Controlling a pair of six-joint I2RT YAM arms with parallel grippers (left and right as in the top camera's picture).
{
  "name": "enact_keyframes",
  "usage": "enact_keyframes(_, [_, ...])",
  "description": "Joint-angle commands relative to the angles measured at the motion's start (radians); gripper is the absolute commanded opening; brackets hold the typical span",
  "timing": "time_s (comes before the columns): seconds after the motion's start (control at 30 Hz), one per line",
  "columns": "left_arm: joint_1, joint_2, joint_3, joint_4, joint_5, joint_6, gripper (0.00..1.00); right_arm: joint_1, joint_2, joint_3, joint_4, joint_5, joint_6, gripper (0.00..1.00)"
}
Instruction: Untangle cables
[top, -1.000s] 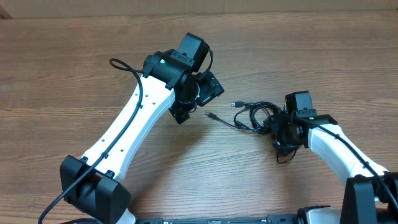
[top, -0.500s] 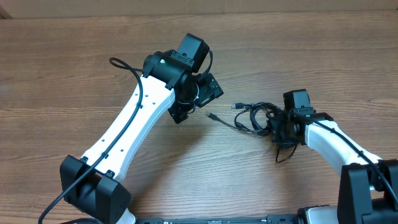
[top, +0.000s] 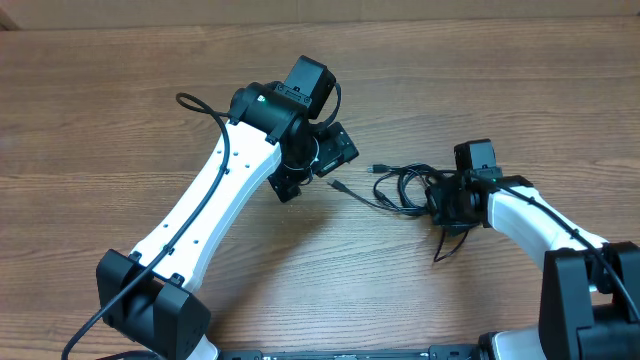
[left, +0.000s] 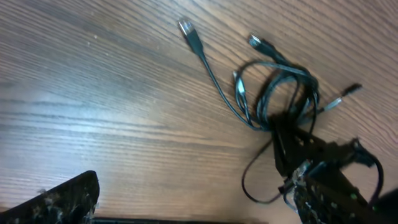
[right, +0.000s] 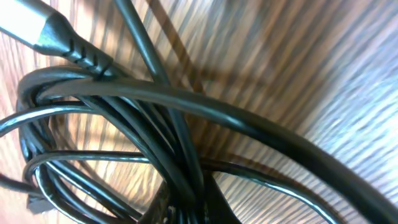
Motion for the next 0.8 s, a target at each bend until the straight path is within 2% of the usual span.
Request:
enact_keyframes(0.0, [-0.002, -0.030, 0.006, -0.003, 0.056, 0.016, 1.00, 0.005, -0.010, 0.063, 0.053, -0.169, -0.003, 0.04])
enact_keyframes(0.23, [-0.007, -0.030, 0.006, -0.006, 0.099, -0.050, 1.00, 0.005, -0.034, 0.076, 0.296, -0.418, 0.055, 0.04])
enact_keyframes(0.57, [-0.025, -0.030, 0.006, -0.001, 0.092, -0.156, 1.00, 0.006, -0.034, 0.076, 0.446, -0.576, 0.158, 0.04])
enact_keyframes(0.77, [-0.037, -0.030, 0.006, 0.002, 0.016, -0.200, 1.00, 0.006, -0.035, 0.076, 0.510, -0.678, 0.182, 0.04])
